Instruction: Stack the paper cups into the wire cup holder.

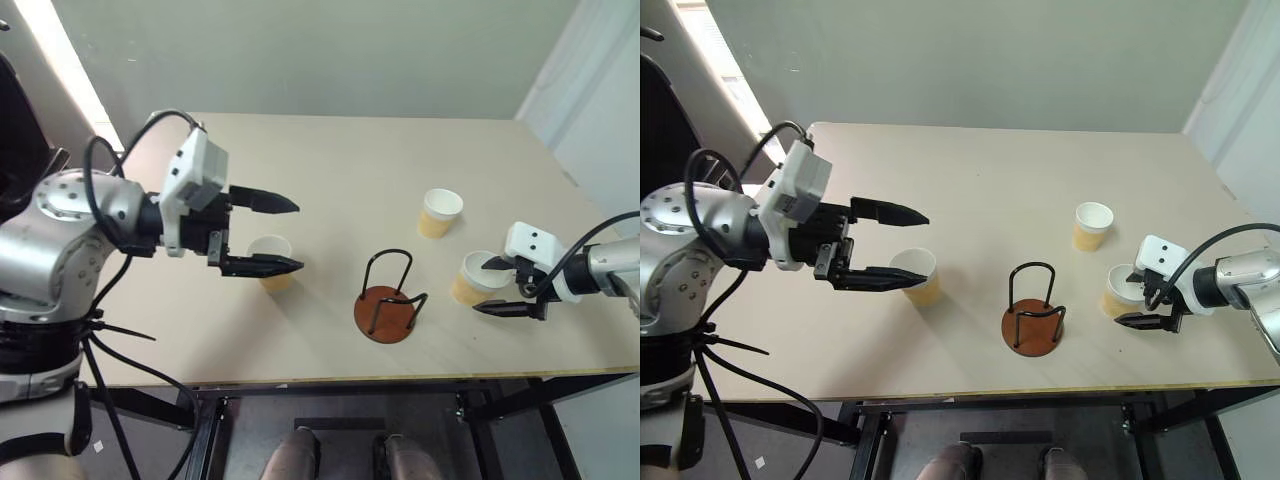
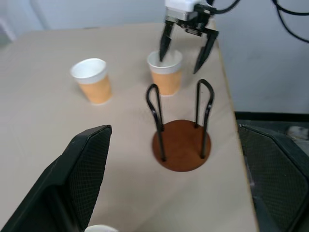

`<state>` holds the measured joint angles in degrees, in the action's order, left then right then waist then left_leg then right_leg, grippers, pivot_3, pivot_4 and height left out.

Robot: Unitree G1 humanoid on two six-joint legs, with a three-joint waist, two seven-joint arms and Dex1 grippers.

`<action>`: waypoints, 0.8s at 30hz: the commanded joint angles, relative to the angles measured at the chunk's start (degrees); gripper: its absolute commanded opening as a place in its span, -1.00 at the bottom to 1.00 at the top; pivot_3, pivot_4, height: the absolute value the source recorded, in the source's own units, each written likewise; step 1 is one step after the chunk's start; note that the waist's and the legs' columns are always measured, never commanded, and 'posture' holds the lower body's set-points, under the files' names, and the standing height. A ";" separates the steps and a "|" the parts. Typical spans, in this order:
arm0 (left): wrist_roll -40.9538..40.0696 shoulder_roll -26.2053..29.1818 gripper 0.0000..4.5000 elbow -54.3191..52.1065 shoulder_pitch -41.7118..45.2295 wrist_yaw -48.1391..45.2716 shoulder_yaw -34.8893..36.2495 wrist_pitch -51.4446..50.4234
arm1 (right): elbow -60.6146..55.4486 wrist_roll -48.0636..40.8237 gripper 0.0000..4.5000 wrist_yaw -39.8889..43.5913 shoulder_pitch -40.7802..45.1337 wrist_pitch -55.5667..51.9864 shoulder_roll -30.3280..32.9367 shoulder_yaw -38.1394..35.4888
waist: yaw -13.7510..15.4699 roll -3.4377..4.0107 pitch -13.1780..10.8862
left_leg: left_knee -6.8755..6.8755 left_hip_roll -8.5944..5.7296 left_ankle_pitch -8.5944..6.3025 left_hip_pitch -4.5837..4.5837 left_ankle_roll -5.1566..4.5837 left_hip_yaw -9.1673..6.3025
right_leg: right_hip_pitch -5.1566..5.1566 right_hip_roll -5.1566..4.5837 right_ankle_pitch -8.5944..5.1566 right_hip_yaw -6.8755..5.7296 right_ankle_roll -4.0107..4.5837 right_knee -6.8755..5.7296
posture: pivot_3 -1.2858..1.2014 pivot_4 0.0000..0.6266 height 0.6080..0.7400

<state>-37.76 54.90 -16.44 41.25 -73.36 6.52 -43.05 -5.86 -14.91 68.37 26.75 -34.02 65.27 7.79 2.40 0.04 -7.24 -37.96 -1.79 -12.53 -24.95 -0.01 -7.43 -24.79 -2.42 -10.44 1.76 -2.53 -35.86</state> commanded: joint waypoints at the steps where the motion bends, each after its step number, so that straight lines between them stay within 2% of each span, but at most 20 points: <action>1: -1.44 2.93 1.00 -3.22 -0.95 0.19 3.07 0.31 | 0.86 1.65 0.92 0.69 2.19 1.25 -0.52 0.10 | -0.18 0.01 0.00 | 0.01 0.00 -0.01 0.00 0.01 0.00 | 0.00 0.00 -0.01 0.00 0.01 0.00 | 0.03 -0.52 1.00; 5: -2.29 3.72 1.00 -4.28 -2.36 0.98 3.12 0.25 | 1.42 2.27 0.44 2.45 3.66 1.41 -1.97 1.36 | -0.25 0.01 0.00 | 0.04 0.02 -0.02 0.01 0.04 -0.01 | -0.01 0.01 -0.03 -0.01 0.05 0.00 | 0.03 -0.52 1.00; 13: -2.96 4.62 1.00 -4.75 -2.95 0.83 2.68 0.72 | 0.62 2.45 -0.89 5.04 4.96 1.75 -1.55 0.89 | -0.28 0.02 -0.01 | 0.05 0.02 -0.10 0.01 0.16 -0.03 | -0.03 0.01 -0.05 -0.02 0.10 -0.01 | 0.03 -0.52 1.00; 14: -2.90 4.96 1.00 -4.55 -3.07 0.60 2.75 0.91 | -0.05 1.65 -0.98 5.86 5.02 1.44 -1.00 0.08 | -0.28 0.02 -0.01 | 0.06 0.03 -0.11 0.01 0.18 -0.03 | -0.03 0.01 -0.07 -0.04 0.12 -0.01 | 0.03 -0.52 1.00; 19: -2.14 6.06 1.00 -3.09 -3.47 0.42 2.43 2.19 | -3.47 -9.56 -0.98 9.57 13.24 -6.74 -1.17 -7.21 | -0.50 0.22 -0.12 | 0.10 0.00 -0.15 -0.02 0.28 -0.03 | -0.10 0.02 -0.11 -0.02 0.18 -0.02 | 0.03 -0.52 1.00; 24: -1.09 5.18 1.00 -2.79 -3.38 1.28 0.45 3.22 | -7.82 -18.54 -0.98 11.73 23.67 -12.38 -3.37 -8.40 | -0.79 0.14 -0.07 | 0.45 0.04 0.03 0.03 0.43 -0.09 | -0.22 0.05 -0.23 -0.09 0.39 -0.04 | 0.03 -0.52 1.00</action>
<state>-39.28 60.06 -18.94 37.54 -72.32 6.76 -41.03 -11.22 -29.85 79.22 48.88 -44.50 62.78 0.51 1.61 0.17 -7.31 -37.49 -1.72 -12.34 -24.92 0.69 -7.57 -25.01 -2.36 -10.72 1.63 -2.06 -35.91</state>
